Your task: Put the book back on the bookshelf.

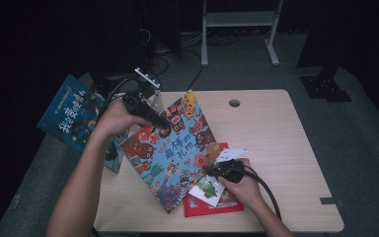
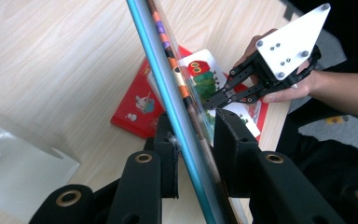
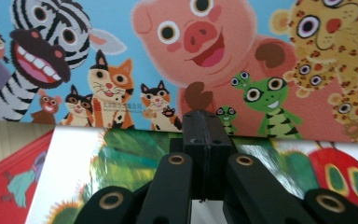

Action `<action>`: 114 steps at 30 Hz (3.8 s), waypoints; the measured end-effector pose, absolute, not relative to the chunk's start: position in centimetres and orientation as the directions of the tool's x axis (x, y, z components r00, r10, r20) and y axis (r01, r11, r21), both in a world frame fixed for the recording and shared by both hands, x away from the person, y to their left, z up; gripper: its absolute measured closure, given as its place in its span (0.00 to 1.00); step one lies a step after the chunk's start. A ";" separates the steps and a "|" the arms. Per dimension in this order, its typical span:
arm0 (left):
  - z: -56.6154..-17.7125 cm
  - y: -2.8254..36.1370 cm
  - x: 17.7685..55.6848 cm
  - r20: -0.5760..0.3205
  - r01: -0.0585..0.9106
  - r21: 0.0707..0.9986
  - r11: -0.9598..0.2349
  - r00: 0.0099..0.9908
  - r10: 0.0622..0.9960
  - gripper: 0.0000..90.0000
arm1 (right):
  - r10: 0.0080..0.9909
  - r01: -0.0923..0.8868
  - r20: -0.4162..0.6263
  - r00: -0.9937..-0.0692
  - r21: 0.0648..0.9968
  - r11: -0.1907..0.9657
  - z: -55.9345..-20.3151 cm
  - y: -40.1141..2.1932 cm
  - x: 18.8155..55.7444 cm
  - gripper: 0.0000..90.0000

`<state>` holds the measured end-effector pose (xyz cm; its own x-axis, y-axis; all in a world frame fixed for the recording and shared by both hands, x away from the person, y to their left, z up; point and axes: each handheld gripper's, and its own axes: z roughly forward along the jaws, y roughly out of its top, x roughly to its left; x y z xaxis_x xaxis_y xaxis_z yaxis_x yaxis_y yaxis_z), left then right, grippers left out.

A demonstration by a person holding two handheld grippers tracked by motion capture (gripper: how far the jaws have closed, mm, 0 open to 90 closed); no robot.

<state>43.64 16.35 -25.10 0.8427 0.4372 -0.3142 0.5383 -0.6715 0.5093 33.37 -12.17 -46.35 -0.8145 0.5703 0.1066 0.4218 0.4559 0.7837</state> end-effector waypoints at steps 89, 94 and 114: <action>-19.8 32.3 35.6 -0.233 0.738 0.560 -0.376 0.576 0.784 0.89 | 0.952 0.641 0.018 -0.304 0.743 0.191 -48.5 -27.1 41.2 0.22; -20.1 33.4 35.4 -0.240 0.755 0.552 -0.355 0.552 0.799 0.90 | 0.953 0.641 0.017 -0.303 0.744 0.191 -48.5 -27.1 41.2 0.22; -18.3 37.8 35.2 -0.223 0.801 0.548 -0.241 0.417 0.881 0.90 | 0.955 0.642 0.018 -0.297 0.744 0.185 -48.5 -27.1 41.2 0.23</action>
